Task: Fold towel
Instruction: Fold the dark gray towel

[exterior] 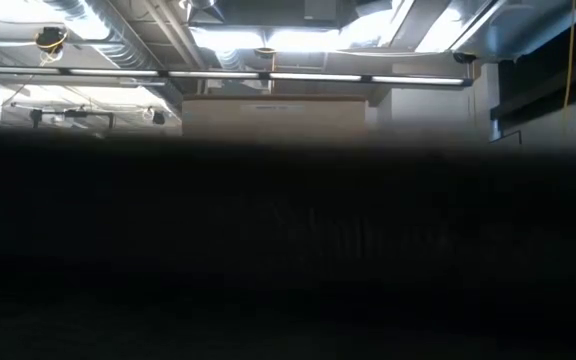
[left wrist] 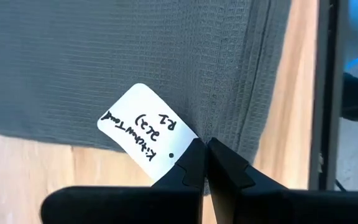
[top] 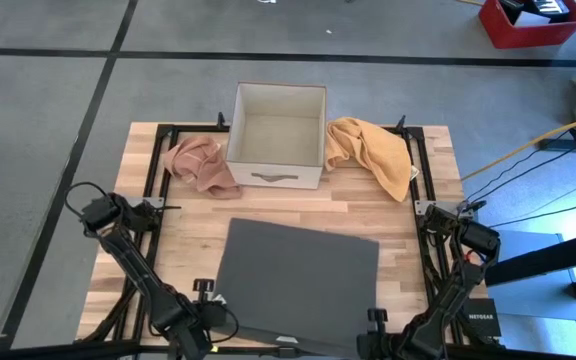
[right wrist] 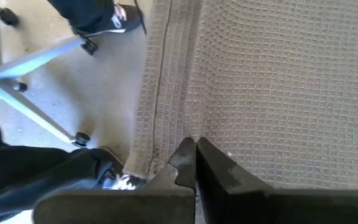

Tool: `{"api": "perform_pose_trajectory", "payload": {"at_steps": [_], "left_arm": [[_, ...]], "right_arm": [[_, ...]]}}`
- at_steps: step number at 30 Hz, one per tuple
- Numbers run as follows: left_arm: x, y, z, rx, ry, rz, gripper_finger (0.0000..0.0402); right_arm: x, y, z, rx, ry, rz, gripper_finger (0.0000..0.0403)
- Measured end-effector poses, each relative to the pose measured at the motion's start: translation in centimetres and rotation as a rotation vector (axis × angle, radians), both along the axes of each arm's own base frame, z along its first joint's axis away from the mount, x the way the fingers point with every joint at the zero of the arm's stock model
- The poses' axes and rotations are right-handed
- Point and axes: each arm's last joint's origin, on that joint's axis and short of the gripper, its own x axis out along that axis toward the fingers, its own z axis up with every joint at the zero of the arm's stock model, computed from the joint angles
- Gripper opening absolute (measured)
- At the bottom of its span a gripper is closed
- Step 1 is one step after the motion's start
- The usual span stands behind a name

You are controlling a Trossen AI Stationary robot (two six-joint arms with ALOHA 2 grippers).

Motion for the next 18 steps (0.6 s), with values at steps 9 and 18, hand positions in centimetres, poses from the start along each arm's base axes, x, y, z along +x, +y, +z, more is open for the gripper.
{"api": "perform_pose_trajectory", "payload": {"at_steps": [9, 18], "left_arm": [[-2.0, -1.3, 0.1, 0.000, -0.003, -0.011, 0.0001], [-2.3, -1.4, 0.0, 0.017, -0.019, -0.027, 0.0002]], "right_arm": [[0.4, 1.0, 1.4, 0.069, -0.005, 0.003, 0.0003], [0.5, 1.1, 1.4, 0.094, -0.008, -0.012, 0.0005]]}}
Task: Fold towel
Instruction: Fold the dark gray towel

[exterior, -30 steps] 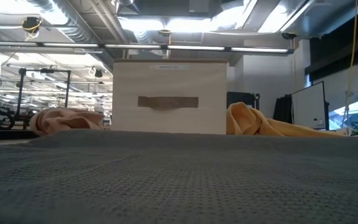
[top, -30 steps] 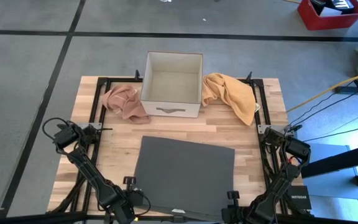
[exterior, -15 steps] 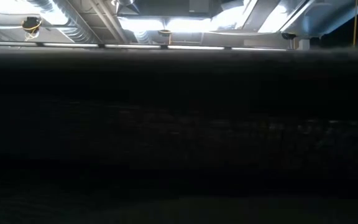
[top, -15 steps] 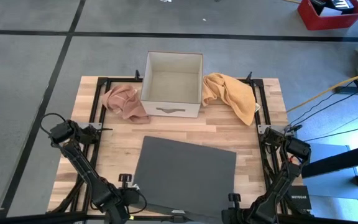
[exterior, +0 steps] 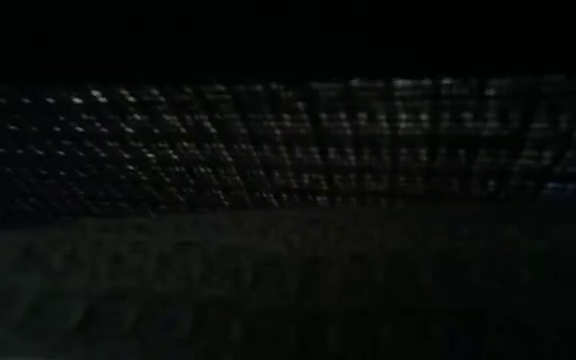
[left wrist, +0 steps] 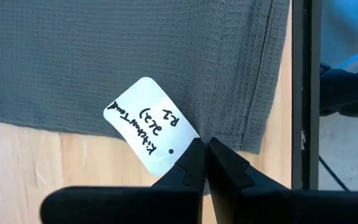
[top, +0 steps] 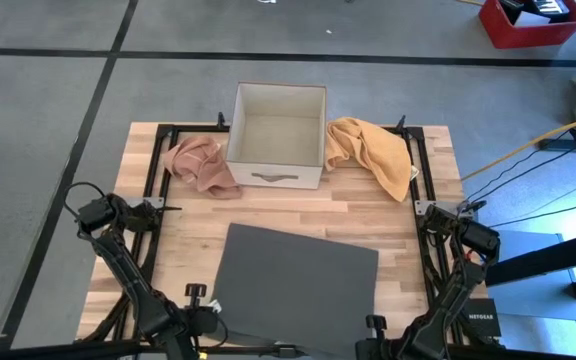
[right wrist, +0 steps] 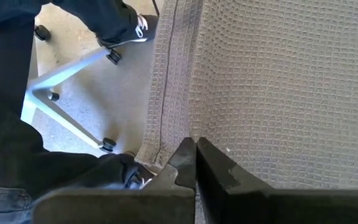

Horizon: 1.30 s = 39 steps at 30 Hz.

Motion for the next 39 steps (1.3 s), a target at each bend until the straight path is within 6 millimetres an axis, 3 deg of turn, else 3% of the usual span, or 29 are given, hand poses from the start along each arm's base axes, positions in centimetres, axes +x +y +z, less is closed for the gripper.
{"api": "perform_pose_trajectory", "payload": {"at_steps": [7, 17, 25, 31, 39], "left_arm": [[-0.5, 1.7, -0.1, 0.177, 0.025, 0.063, 0.0003], [1.2, 3.1, 0.4, 0.199, -0.001, 0.077, 0.0003], [0.2, 4.1, 3.5, 0.210, -0.156, 0.127, 0.0003], [-1.4, 1.9, 4.5, 0.100, -0.236, -0.009, 0.0003], [-2.4, 1.2, 1.7, 0.084, -0.103, 0.035, 0.0003]], "right_arm": [[0.5, -1.4, -0.3, -0.092, 0.029, -0.077, 0.0006], [0.7, -2.5, 1.3, -0.102, 0.046, -0.086, 0.0007], [0.4, -3.4, 3.5, -0.114, -0.027, -0.121, 0.0007], [0.3, -2.1, 4.1, -0.021, -0.128, -0.084, 0.0007], [0.6, -1.3, 2.2, -0.023, -0.081, -0.053, 0.0007]]}}
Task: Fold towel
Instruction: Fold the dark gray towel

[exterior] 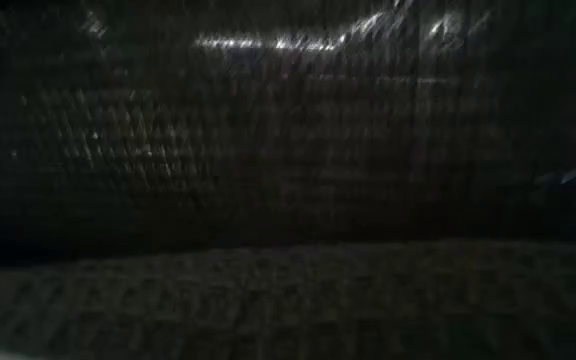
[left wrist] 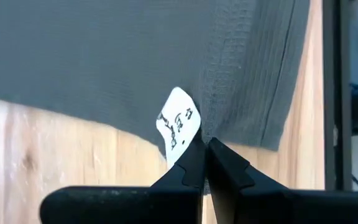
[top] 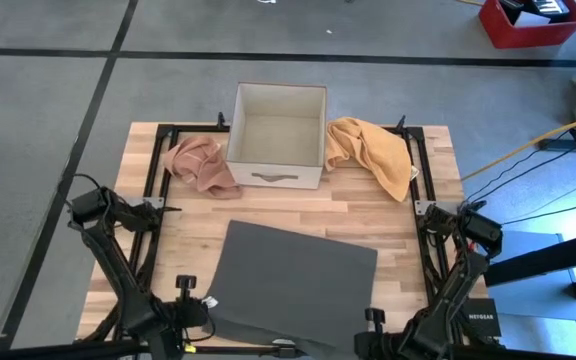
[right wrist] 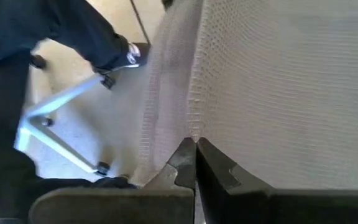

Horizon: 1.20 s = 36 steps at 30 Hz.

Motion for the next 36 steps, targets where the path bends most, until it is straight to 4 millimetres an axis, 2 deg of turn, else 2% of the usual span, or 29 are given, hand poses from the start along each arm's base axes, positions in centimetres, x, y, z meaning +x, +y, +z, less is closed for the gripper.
{"api": "perform_pose_trajectory", "payload": {"at_steps": [5, 14, 23, 26, 31, 33, 36], "left_arm": [[0.1, 0.0, -1.0, -0.018, 0.006, -0.020, 0.0003], [-0.1, -0.3, -1.0, -0.043, 0.007, -0.020, 0.0008], [-0.2, -0.4, -1.1, -0.079, 0.062, -0.024, 0.0086], [-0.1, -0.6, -0.8, -0.149, 0.134, -0.006, 0.0111], [1.0, -0.6, 0.9, -0.324, 0.299, 0.067, 0.0129], [1.9, 0.2, 1.6, -0.316, 0.235, 0.109, 0.0128], [3.7, 1.5, 1.9, -0.165, -0.020, 0.142, 0.0122]], "right_arm": [[0.1, 0.2, -0.3, 0.009, 0.003, 0.003, 0.0007], [0.0, 0.3, -0.6, 0.001, 0.007, 0.015, 0.0022], [0.0, 0.6, -0.5, 0.034, 0.027, 0.053, 0.0105], [-0.1, 0.7, -0.6, 0.047, 0.059, 0.071, 0.0131], [0.2, 0.3, -0.1, 0.085, 0.113, 0.079, 0.0154], [0.7, -0.1, 0.2, 0.063, 0.080, 0.077, 0.0156], [1.7, -1.4, 0.2, -0.089, -0.018, 0.053, 0.0154]]}}
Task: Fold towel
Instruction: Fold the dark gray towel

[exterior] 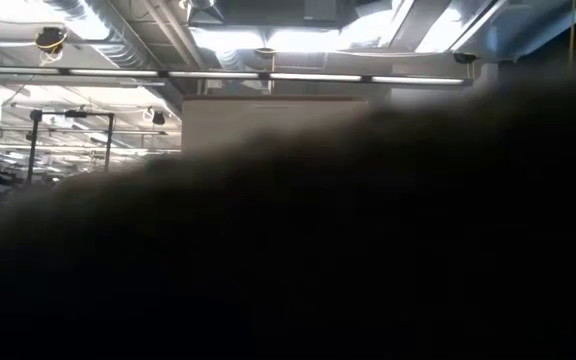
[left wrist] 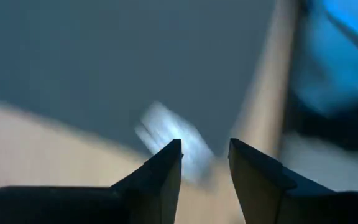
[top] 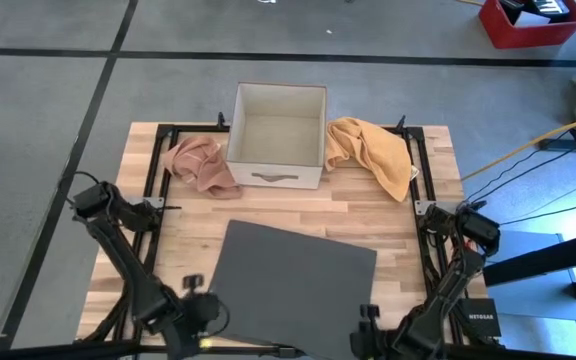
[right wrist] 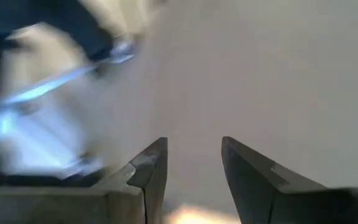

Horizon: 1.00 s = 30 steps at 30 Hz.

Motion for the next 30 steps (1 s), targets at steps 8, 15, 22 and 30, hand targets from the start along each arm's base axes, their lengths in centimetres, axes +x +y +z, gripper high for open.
{"api": "perform_pose_trajectory", "payload": {"at_steps": [8, 15, 22, 30], "left_arm": [[3.7, 6.6, -4.4, 0.268, -0.073, 0.165, 0.0114], [3.7, 10.4, -8.7, 0.168, 0.102, 0.232, 0.0114], [3.0, 11.2, -9.4, 0.153, 0.086, 0.403, 0.0113], [2.6, 12.6, -5.5, 0.259, 0.061, 0.462, 0.0113]], "right_arm": [[2.1, -5.5, -3.5, -0.297, -0.024, -0.104, 0.0147], [1.7, -9.4, -5.9, -0.375, 0.151, -0.027, 0.0147], [0.1, -15.2, -5.7, -0.546, 0.337, -0.051, 0.0147], [0.1, -16.8, -0.3, -0.404, 0.272, -0.079, 0.0147]]}}
